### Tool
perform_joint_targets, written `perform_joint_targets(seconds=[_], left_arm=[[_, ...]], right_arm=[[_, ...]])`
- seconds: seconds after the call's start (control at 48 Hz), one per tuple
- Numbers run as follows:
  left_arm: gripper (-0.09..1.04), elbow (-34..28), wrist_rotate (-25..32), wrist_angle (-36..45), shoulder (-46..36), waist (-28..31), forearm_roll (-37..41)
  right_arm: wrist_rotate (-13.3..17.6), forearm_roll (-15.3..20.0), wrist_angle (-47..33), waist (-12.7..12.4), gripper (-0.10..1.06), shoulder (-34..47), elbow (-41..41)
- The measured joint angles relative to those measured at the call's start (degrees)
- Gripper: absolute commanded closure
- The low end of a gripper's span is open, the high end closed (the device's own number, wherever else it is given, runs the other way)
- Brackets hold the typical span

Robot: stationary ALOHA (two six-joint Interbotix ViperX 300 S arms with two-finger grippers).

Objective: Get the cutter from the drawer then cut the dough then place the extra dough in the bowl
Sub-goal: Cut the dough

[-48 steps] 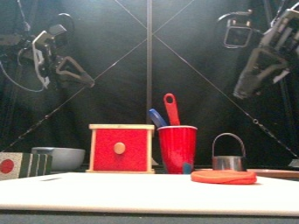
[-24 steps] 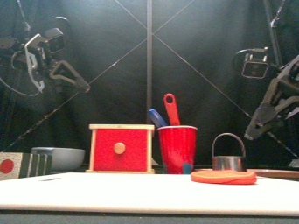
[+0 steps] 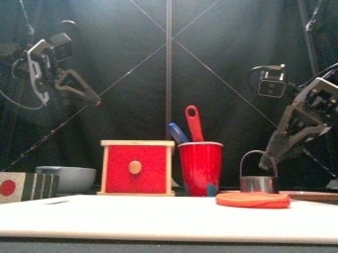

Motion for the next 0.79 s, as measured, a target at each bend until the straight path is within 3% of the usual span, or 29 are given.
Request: perform_joint_targets(seconds=[0.292,0.688,0.792], left_arm=[[0.57,0.1,-0.1,0.0,0.2,0.1,-0.1],[0.57,0.2,-0.1,0.0,0.2,0.1,-0.1],[0.57,0.3,-0.1,0.0,0.2,0.1,-0.1]], right_arm=[[0.1,-0.3,-0.1,-0.2,0.36,0.3,-0.3],[0.1,-1.3,3.0,0.0,0.36,-1.7,-3.0],[0.1,-2.2,4.3,1.1,0.36,-1.8,-5.1]])
